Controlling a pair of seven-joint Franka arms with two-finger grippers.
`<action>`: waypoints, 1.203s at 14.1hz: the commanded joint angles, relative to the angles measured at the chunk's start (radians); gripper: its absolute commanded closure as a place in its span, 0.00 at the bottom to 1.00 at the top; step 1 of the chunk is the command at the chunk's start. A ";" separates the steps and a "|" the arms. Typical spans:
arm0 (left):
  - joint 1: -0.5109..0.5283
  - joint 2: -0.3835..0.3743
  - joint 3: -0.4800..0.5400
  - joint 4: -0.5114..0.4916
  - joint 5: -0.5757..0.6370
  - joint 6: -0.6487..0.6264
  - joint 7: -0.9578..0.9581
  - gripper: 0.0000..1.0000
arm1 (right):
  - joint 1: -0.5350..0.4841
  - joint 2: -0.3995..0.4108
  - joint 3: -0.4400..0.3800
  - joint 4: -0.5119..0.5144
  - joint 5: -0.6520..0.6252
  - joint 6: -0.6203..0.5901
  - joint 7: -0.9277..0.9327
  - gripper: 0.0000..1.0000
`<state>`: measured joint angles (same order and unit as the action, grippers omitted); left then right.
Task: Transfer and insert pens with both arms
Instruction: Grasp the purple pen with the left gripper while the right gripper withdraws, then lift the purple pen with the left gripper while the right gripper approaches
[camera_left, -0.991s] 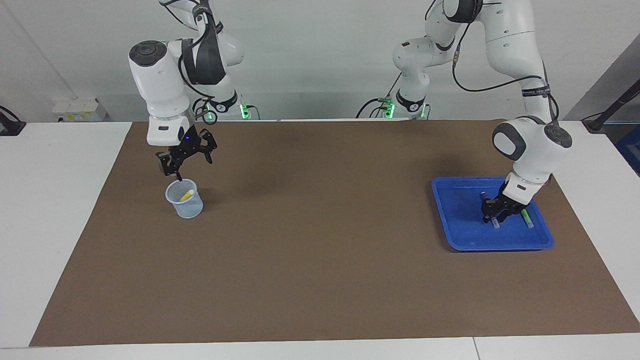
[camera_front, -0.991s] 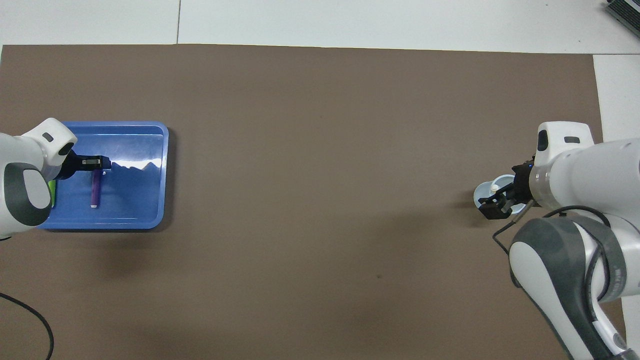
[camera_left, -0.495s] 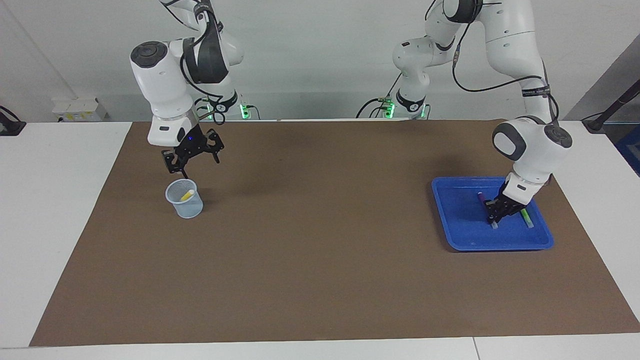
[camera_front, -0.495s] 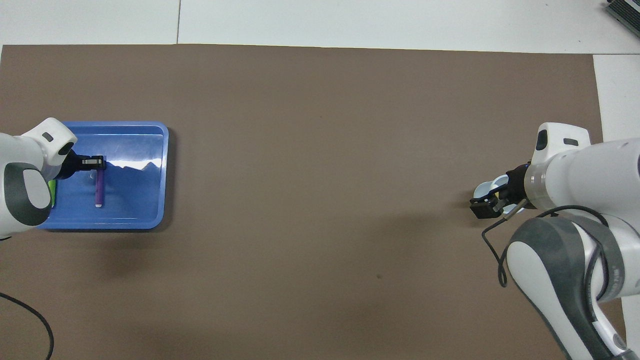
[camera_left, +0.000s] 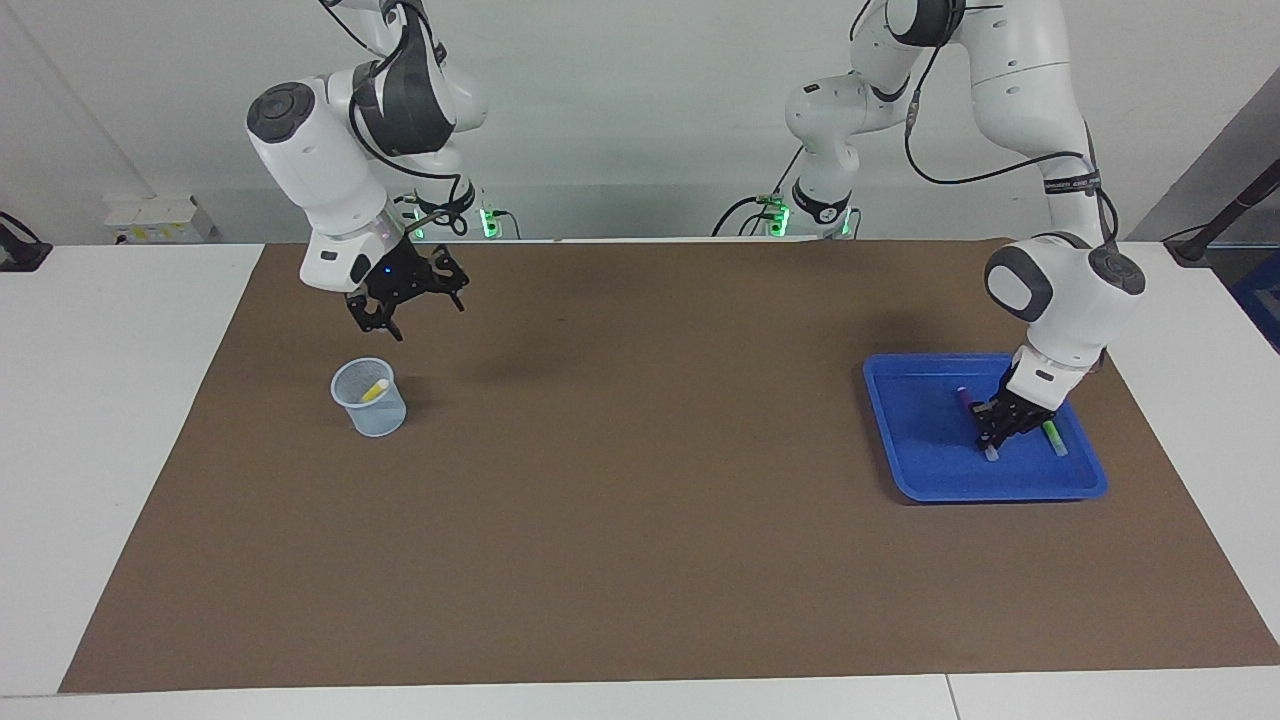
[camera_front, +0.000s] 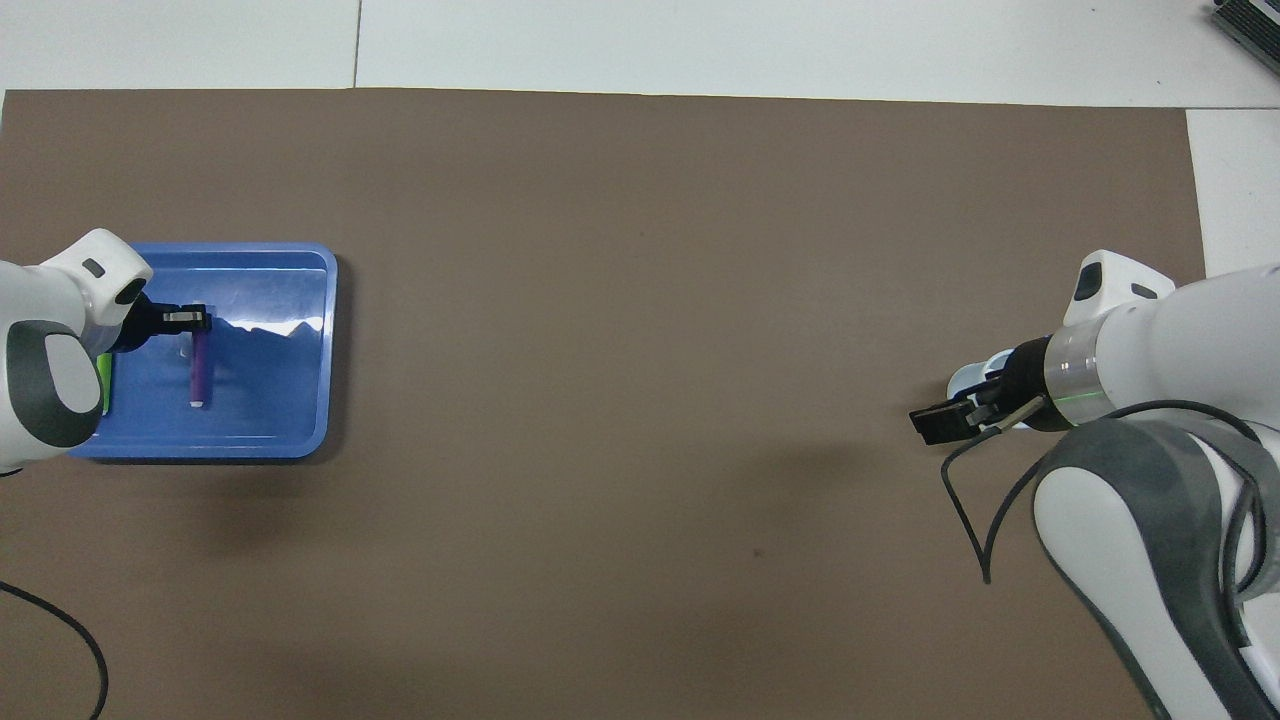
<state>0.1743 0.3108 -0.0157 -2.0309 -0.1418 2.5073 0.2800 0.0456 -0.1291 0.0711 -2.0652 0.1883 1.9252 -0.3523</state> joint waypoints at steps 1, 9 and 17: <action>-0.009 0.016 0.006 0.075 -0.018 -0.074 -0.007 1.00 | -0.009 -0.004 0.035 0.059 0.075 -0.066 0.119 0.00; -0.033 -0.090 0.005 0.103 -0.019 -0.194 -0.322 1.00 | -0.007 -0.007 0.087 0.043 0.191 -0.028 0.476 0.00; -0.111 -0.277 0.005 0.094 -0.019 -0.338 -0.750 1.00 | 0.062 -0.009 0.087 0.013 0.278 0.055 0.636 0.00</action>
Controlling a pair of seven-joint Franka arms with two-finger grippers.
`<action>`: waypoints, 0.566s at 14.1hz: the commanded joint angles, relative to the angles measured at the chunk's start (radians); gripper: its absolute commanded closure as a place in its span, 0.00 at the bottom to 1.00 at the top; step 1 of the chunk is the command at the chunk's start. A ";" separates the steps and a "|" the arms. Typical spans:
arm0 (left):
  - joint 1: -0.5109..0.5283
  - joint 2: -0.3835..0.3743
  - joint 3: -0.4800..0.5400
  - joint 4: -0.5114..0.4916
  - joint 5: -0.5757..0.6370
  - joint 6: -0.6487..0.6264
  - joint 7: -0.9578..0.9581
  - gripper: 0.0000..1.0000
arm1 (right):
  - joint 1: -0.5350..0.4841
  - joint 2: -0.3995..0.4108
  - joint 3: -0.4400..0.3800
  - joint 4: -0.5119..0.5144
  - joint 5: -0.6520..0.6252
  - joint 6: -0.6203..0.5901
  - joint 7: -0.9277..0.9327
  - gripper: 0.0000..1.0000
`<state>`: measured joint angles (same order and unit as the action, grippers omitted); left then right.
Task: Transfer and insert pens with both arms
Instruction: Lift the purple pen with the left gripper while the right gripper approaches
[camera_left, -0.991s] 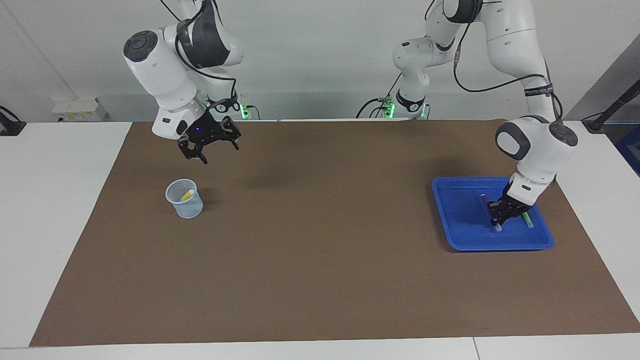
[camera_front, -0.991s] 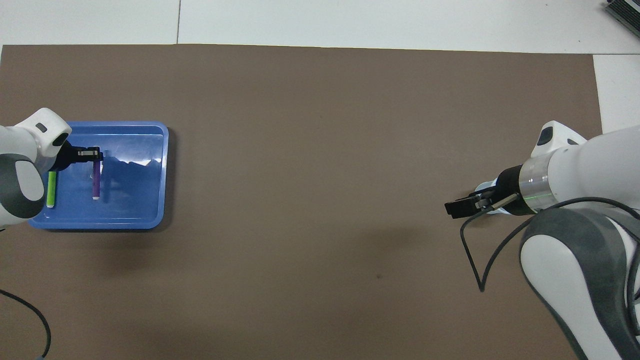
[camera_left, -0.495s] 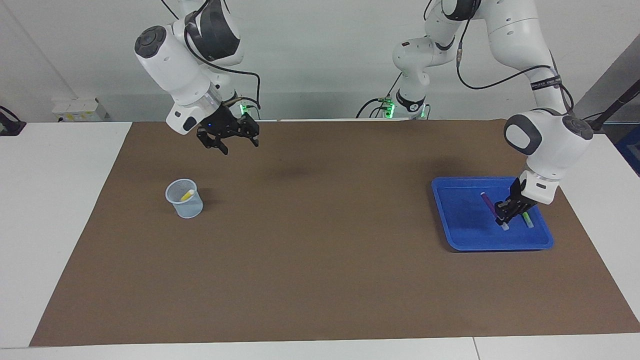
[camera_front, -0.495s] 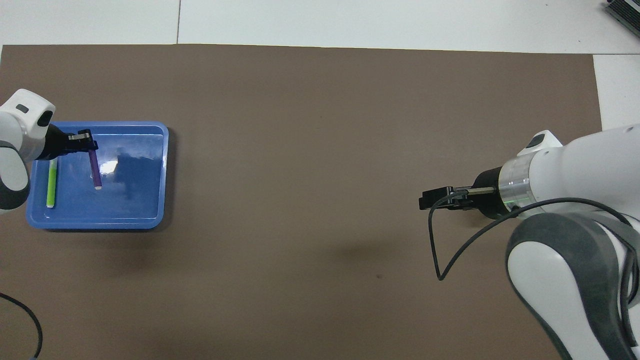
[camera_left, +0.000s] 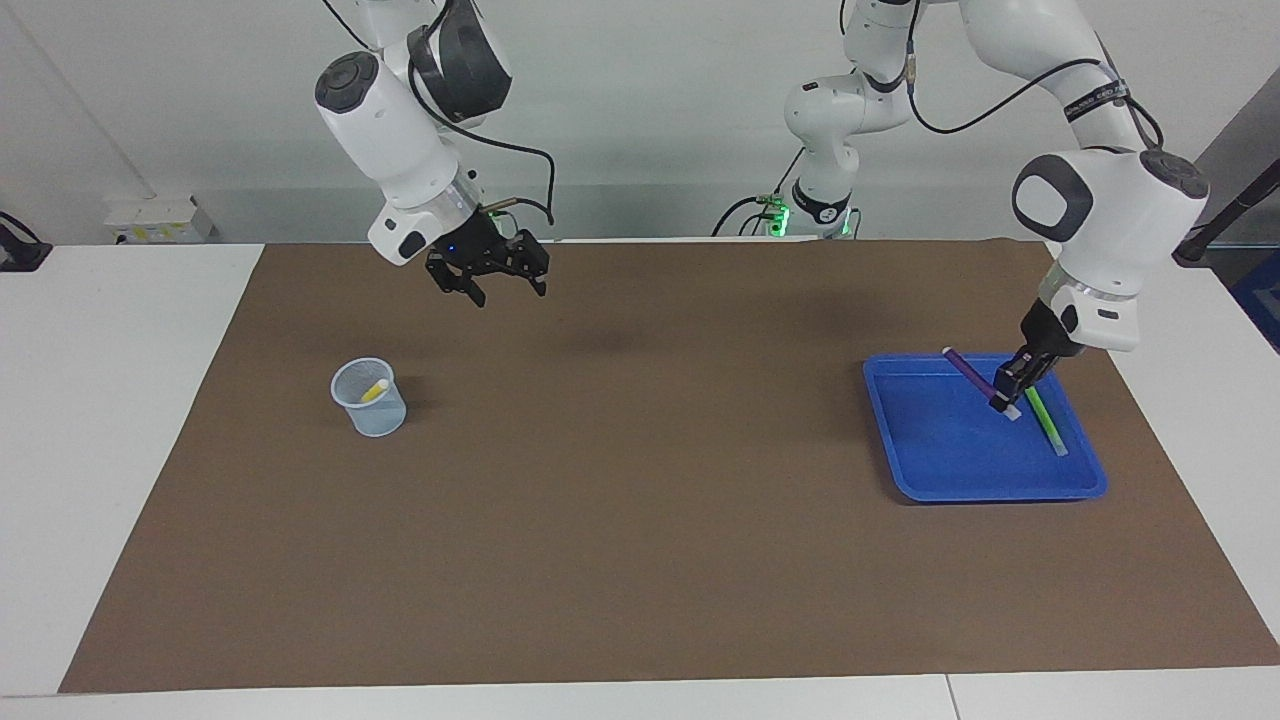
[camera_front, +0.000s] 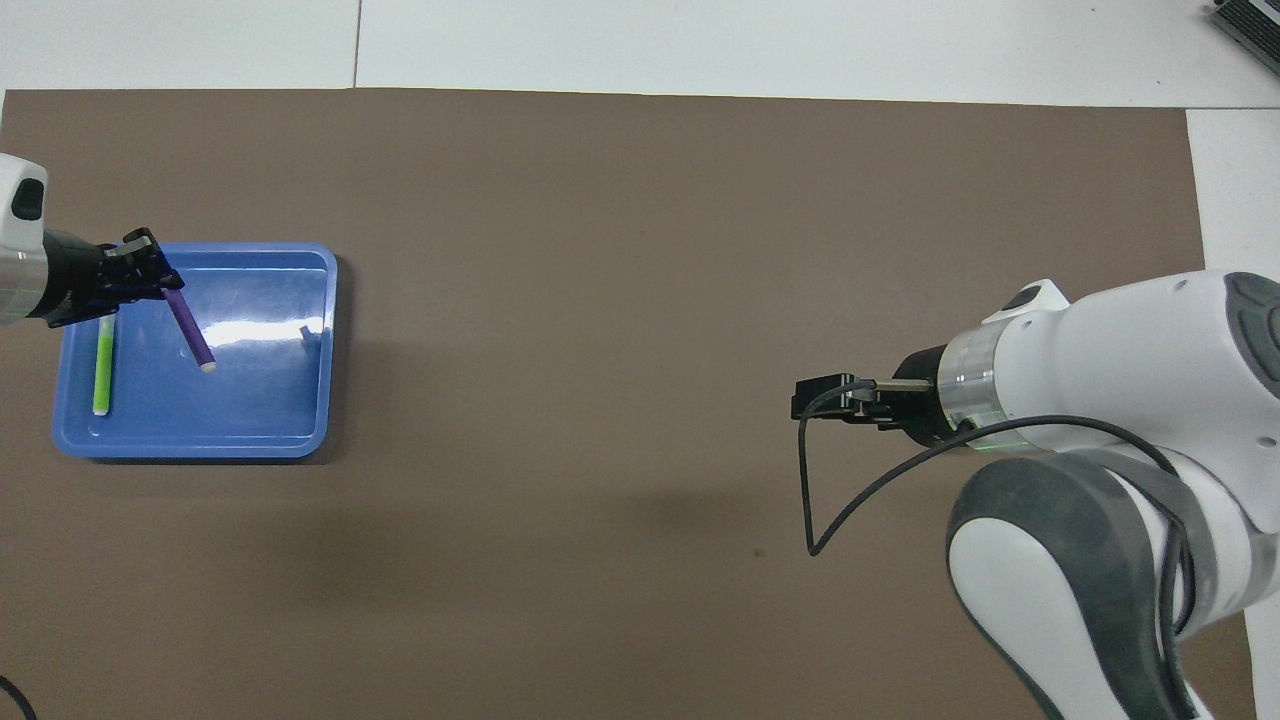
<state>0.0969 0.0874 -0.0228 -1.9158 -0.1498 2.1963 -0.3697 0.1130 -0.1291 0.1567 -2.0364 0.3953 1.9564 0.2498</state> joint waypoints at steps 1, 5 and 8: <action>-0.045 -0.078 0.012 -0.023 -0.011 -0.041 -0.160 1.00 | -0.007 -0.009 0.001 -0.016 0.092 0.033 0.048 0.00; -0.086 -0.173 0.012 -0.028 -0.008 -0.125 -0.377 1.00 | -0.006 -0.007 0.001 -0.016 0.114 0.062 0.112 0.00; -0.137 -0.222 0.009 -0.032 0.007 -0.155 -0.530 1.00 | 0.011 -0.009 0.001 -0.021 0.114 0.076 0.117 0.00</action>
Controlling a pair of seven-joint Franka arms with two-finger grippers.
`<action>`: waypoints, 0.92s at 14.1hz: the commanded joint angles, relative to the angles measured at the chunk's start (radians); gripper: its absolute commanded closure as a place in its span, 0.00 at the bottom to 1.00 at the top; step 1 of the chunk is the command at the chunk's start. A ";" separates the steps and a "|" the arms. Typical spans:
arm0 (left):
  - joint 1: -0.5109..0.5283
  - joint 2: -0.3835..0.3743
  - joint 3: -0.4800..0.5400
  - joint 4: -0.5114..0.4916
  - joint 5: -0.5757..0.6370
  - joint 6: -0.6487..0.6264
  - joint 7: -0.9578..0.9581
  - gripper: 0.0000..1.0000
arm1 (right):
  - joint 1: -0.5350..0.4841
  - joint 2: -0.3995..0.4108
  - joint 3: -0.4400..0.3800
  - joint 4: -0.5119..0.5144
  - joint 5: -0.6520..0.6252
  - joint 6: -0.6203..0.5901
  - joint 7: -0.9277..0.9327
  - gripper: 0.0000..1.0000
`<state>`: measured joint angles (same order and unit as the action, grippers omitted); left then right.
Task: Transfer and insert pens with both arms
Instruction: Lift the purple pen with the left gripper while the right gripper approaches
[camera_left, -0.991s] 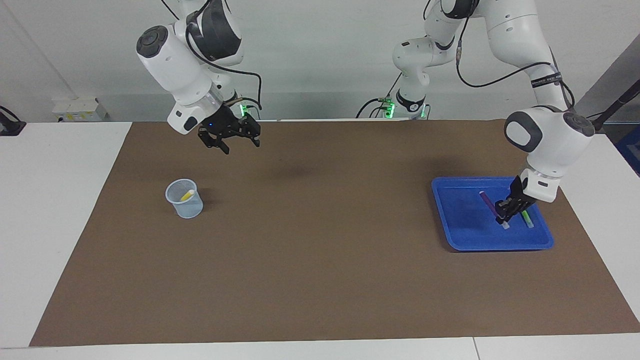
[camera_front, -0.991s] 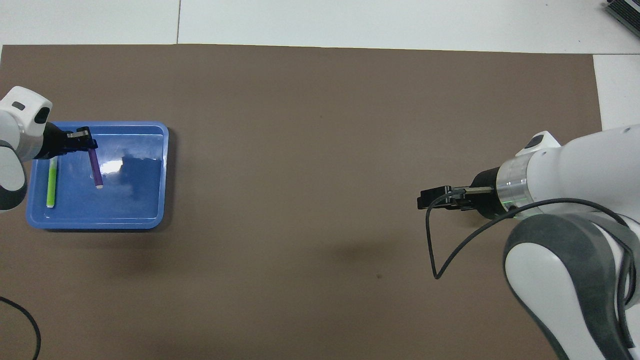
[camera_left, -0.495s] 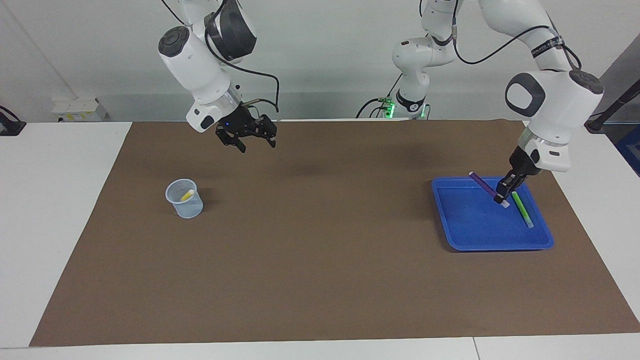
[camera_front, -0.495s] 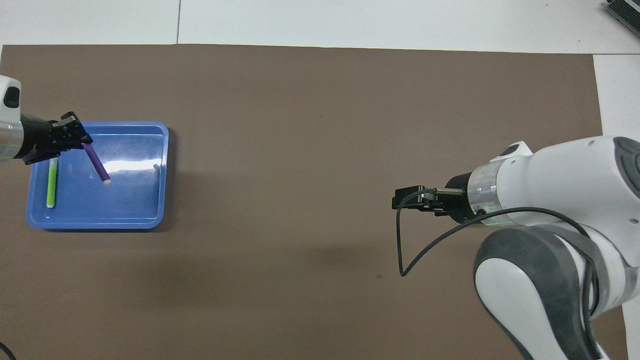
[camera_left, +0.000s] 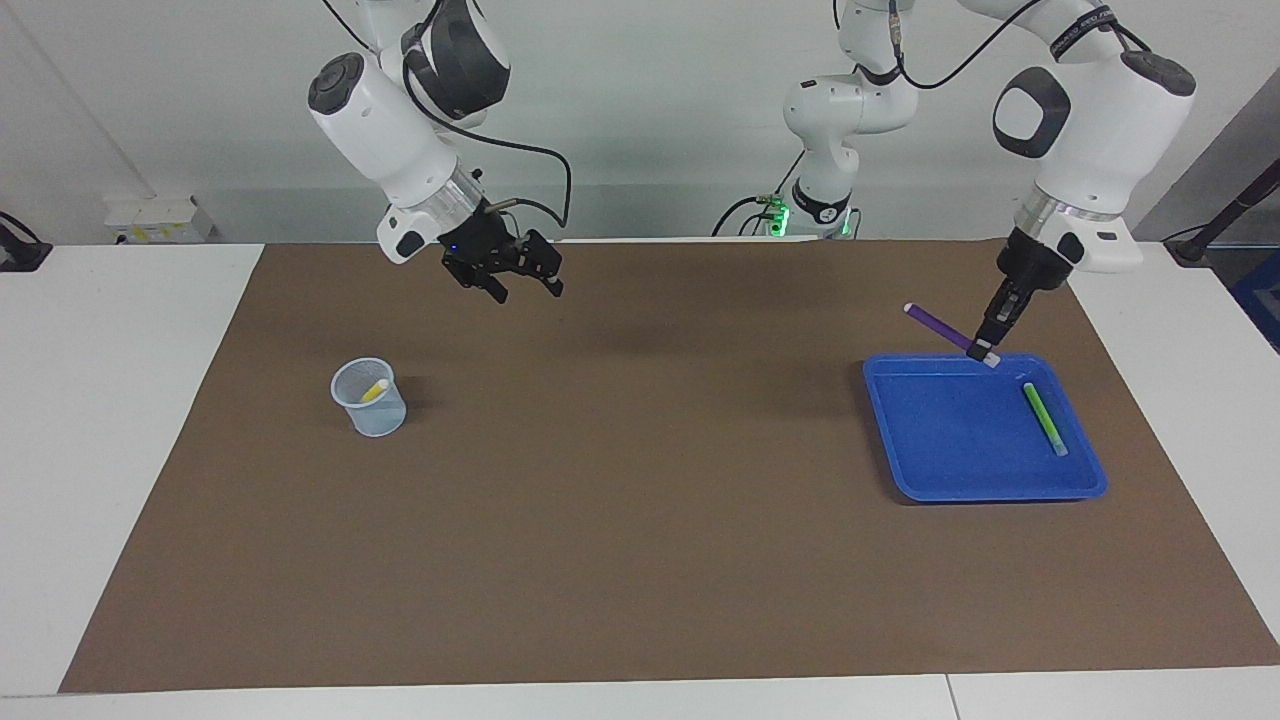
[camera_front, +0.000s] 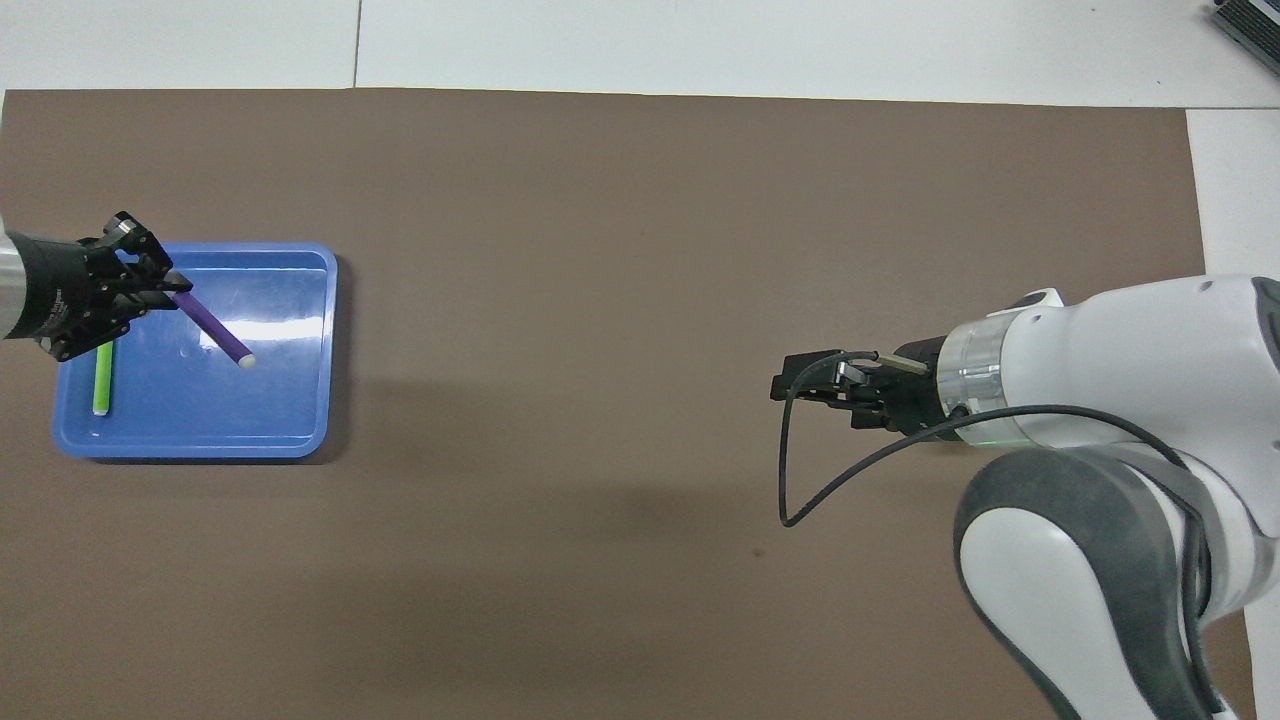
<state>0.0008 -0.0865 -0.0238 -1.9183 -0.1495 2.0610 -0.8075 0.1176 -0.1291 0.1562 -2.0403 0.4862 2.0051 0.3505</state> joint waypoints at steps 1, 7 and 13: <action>-0.059 -0.062 0.010 -0.030 0.014 -0.025 -0.139 1.00 | 0.008 -0.009 0.002 -0.018 0.025 0.029 0.027 0.00; -0.134 -0.128 -0.045 -0.031 0.106 -0.082 -0.511 1.00 | 0.100 -0.001 0.002 -0.017 0.112 0.148 0.166 0.00; -0.134 -0.162 -0.175 -0.033 0.188 -0.113 -0.892 1.00 | 0.129 0.009 0.002 -0.009 0.308 0.262 0.286 0.00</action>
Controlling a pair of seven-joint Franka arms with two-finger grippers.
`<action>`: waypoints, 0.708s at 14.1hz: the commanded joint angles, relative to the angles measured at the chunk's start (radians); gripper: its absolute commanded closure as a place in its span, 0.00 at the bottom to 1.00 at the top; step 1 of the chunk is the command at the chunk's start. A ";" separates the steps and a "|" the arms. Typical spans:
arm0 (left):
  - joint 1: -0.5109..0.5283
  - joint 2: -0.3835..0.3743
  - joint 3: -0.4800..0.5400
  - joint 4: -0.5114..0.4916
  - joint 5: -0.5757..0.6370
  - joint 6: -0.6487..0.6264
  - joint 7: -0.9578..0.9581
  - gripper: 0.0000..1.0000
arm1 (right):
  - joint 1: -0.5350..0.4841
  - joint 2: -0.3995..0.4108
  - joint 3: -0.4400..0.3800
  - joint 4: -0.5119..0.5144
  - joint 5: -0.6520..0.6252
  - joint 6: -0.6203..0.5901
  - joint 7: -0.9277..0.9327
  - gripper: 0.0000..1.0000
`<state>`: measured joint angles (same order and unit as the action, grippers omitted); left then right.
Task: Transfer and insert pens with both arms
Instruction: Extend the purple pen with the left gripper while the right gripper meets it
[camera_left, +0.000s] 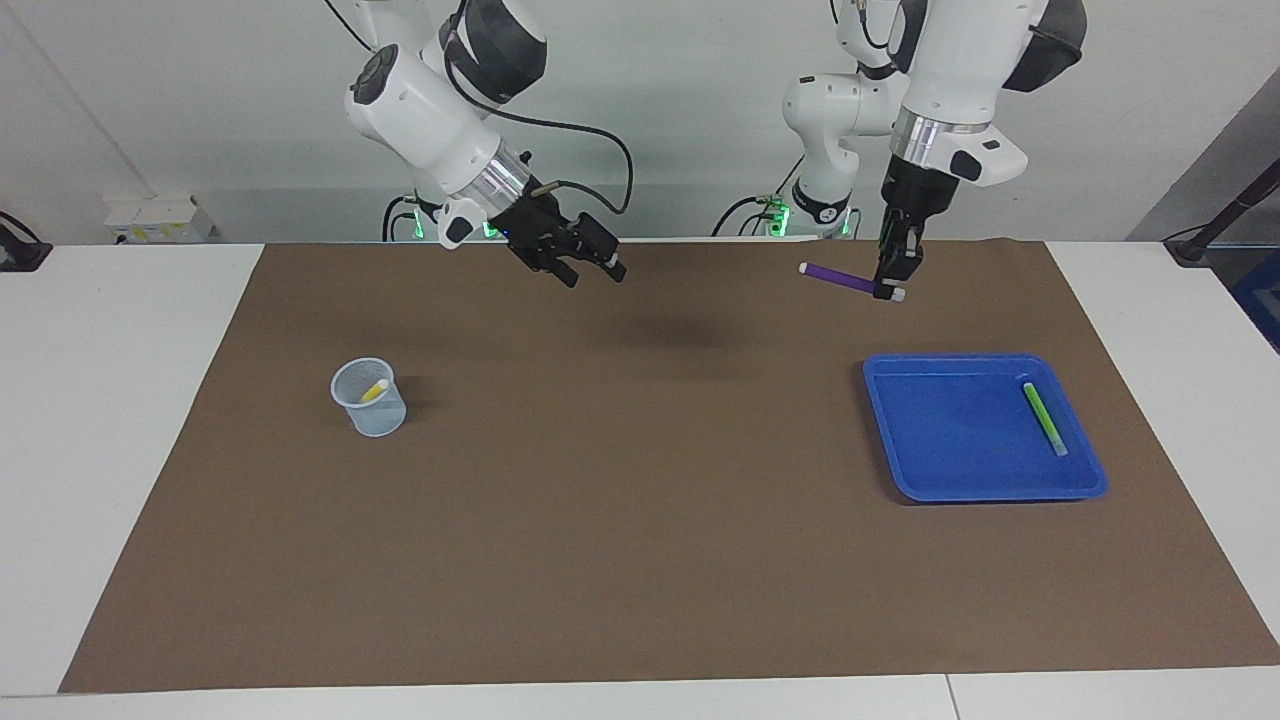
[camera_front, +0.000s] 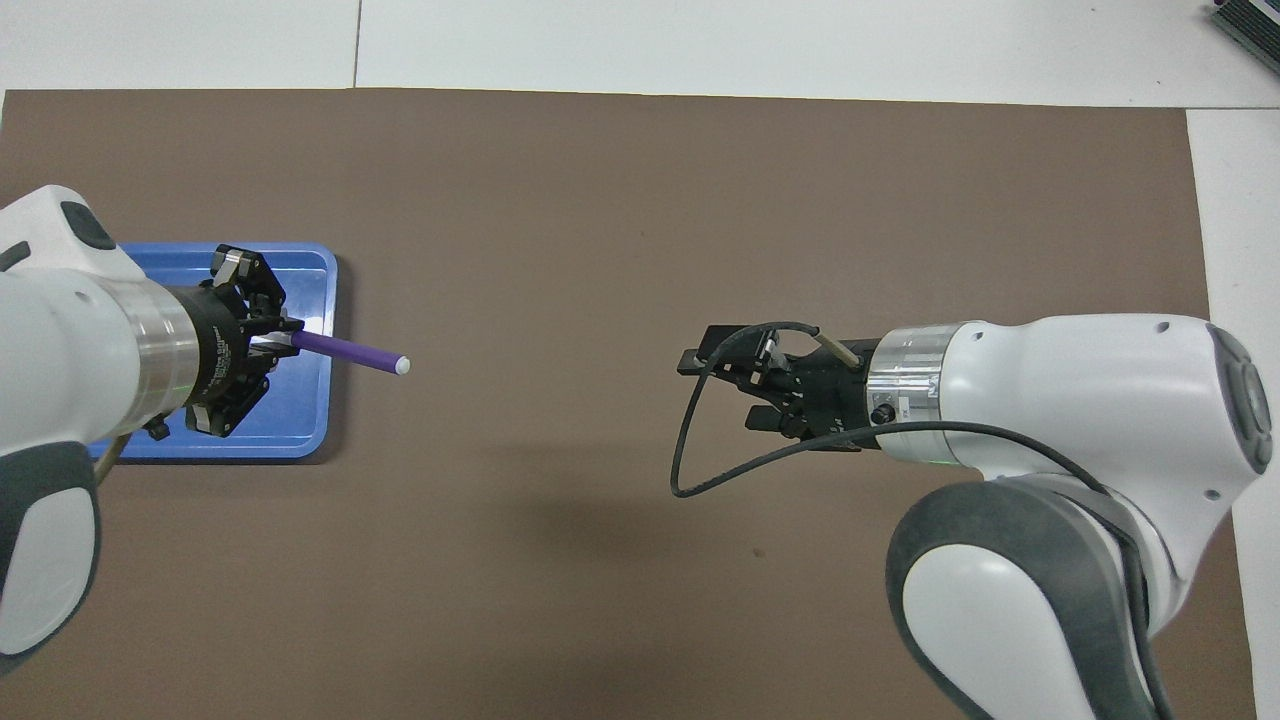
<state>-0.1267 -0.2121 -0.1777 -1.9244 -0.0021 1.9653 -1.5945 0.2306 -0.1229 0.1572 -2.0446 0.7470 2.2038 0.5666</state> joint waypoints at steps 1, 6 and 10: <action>-0.007 -0.047 -0.035 -0.027 0.042 -0.017 -0.148 1.00 | 0.032 0.006 0.001 -0.006 0.067 0.094 0.108 0.00; -0.008 -0.084 -0.109 -0.031 0.042 -0.005 -0.339 1.00 | 0.110 0.019 0.001 -0.006 0.139 0.238 0.231 0.00; -0.016 -0.099 -0.154 -0.042 0.042 0.003 -0.429 1.00 | 0.189 0.026 0.001 -0.002 0.215 0.321 0.300 0.00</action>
<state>-0.1281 -0.2782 -0.3274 -1.9318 0.0194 1.9633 -1.9690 0.3854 -0.0988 0.1583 -2.0457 0.9258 2.4916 0.8327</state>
